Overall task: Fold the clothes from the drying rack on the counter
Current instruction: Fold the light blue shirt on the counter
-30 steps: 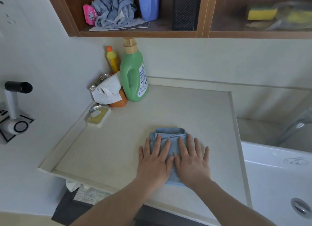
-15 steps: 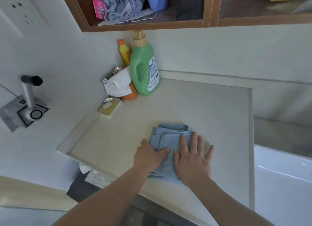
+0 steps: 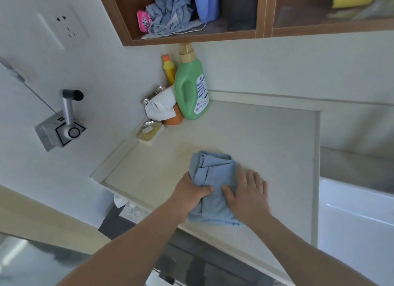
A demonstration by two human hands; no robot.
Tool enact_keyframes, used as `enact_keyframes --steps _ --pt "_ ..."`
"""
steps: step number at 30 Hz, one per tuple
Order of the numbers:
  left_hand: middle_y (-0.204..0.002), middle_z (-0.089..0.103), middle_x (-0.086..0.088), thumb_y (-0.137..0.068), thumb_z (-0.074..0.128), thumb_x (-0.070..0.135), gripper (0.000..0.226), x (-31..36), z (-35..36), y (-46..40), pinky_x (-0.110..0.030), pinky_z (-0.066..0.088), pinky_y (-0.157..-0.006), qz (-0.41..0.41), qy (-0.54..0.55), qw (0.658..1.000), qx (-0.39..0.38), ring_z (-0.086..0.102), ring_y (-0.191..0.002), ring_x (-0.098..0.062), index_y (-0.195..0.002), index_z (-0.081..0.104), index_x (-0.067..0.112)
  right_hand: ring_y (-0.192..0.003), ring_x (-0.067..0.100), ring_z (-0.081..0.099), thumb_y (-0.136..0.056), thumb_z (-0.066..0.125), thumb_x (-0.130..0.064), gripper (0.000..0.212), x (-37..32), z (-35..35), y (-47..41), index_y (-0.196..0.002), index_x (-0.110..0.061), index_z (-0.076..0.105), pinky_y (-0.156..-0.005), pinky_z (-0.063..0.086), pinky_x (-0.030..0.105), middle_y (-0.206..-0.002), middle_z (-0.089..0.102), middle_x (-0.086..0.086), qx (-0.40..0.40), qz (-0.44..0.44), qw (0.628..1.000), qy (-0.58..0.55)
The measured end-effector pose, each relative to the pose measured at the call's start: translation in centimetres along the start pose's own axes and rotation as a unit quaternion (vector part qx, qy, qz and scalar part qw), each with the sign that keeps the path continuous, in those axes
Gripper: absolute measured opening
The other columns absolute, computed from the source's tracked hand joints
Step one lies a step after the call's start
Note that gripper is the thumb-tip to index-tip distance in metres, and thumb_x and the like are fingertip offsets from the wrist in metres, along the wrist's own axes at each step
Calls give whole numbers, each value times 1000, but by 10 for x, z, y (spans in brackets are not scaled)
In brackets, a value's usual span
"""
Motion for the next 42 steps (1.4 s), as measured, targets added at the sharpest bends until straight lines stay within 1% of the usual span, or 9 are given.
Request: enact_keyframes --steps 3,7,9,13,20,25,30,36,42 --pt "-114 76 0 -84 81 4 44 5 -4 17 -37 59 -90 40 50 997 -50 72 -108 -20 -122 69 21 -144 26 39 -94 54 -62 90 -1 -19 17 -162 -23 9 -116 35 43 -158 40 6 25 54 959 -278" --pt "-121 74 -6 -84 80 4 49 1 -16 48 -47 56 -98 40 104 983 -146 70 -113 -26 -129 65 17 -115 23 68 -91 71 -50 65 -13 -33 59 -145 -18 50 -104 50 44 -135 66 4 -42 122 803 -581" --pt "-123 73 -5 -82 80 6 52 -9 -22 69 -48 55 -100 17 117 974 -193 70 -114 -26 -130 64 17 -117 33 68 -95 68 -41 49 -15 -29 91 -135 -12 62 -107 47 50 -129 69 12 -104 125 728 -666" --pt "-121 74 -4 -88 76 2 46 -45 -29 106 -46 55 -100 -10 84 956 -280 71 -113 -24 -129 62 17 -128 40 59 -103 56 -27 43 -15 0 168 -140 -6 58 -114 40 54 -137 62 20 -144 154 671 -711" --pt "-119 74 6 -84 82 10 51 -133 22 184 -42 55 -100 -30 -21 913 -407 70 -112 -15 -127 61 26 -132 44 54 -93 68 -12 51 32 68 323 -141 -1 55 -116 36 58 -142 57 25 -63 247 649 -717" --pt "-114 75 15 -82 84 16 47 -172 66 225 -36 55 -98 -10 -84 899 -429 70 -106 -5 -122 64 28 -119 41 65 -92 67 -5 40 64 95 397 -132 1 62 -111 44 56 -128 67 22 45 340 625 -701" --pt "-110 75 19 -77 85 28 41 -214 114 266 -40 55 -100 -32 -189 865 -463 70 -104 -4 -113 66 37 -111 38 70 -91 70 -6 38 92 123 468 -128 -1 65 -105 50 54 -121 72 19 113 400 572 -707" --pt "-106 75 20 -64 81 45 53 -289 179 302 -40 56 -97 -42 -323 824 -463 70 -102 -4 -114 64 38 -102 35 73 -94 62 2 30 153 196 534 -122 -6 67 -91 57 47 -111 76 15 142 465 511 -709" --pt "-103 74 20 -59 72 54 56 -407 275 321 -43 57 -92 -66 -380 806 -449 70 -98 -7 -113 64 40 -104 30 73 -78 72 -21 47 258 281 578 -124 -17 68 -96 56 53 -112 77 5 128 509 527 -669"
Point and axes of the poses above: each hand's wrist, its own y-axis away from the middle knuckle, its own z-axis out of the palm, x = y × z, the point moved 2 cm from there along -y, towards the middle knuckle
